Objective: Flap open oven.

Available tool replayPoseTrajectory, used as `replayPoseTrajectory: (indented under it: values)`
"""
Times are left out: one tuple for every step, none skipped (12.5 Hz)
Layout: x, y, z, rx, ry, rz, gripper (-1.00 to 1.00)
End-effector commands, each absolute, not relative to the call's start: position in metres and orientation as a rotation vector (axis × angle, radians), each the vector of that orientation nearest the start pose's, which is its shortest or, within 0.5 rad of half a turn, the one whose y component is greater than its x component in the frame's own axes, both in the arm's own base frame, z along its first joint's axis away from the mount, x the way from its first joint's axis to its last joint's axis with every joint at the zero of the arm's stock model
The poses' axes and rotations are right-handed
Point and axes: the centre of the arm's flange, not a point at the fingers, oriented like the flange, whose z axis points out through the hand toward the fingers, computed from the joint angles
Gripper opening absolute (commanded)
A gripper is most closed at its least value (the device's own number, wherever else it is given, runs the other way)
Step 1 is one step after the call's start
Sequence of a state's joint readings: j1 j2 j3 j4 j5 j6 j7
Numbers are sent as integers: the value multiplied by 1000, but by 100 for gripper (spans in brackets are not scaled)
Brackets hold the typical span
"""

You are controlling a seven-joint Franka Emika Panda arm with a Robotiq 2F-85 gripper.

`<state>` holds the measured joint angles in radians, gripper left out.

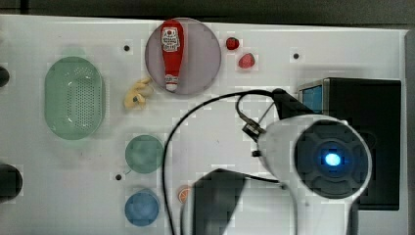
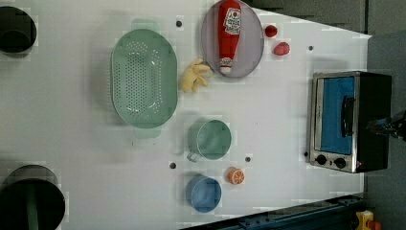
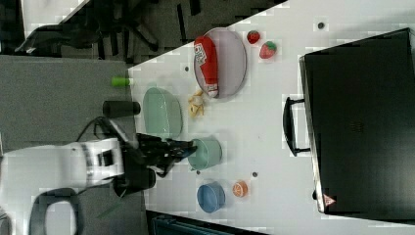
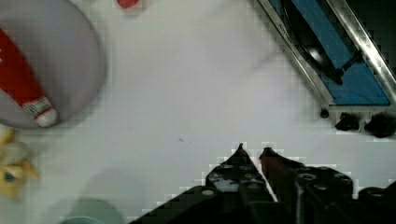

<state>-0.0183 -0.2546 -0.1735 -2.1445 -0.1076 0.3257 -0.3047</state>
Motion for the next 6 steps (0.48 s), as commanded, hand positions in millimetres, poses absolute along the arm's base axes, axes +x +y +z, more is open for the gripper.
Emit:
replayPoseTrajectory:
  values:
    - [459, -155, 489, -3109, 665, -18, -65]
    - [459, -170, 481, -3129, 554, -23, -65]
    - [460, -185, 474, -3150, 426, -36, -65]
    - [461, -199, 467, -3168, 306, -47, -65]
    - [463, -211, 459, -3184, 207, -61, -65]
    - [464, -222, 452, -3197, 146, -77, -65]
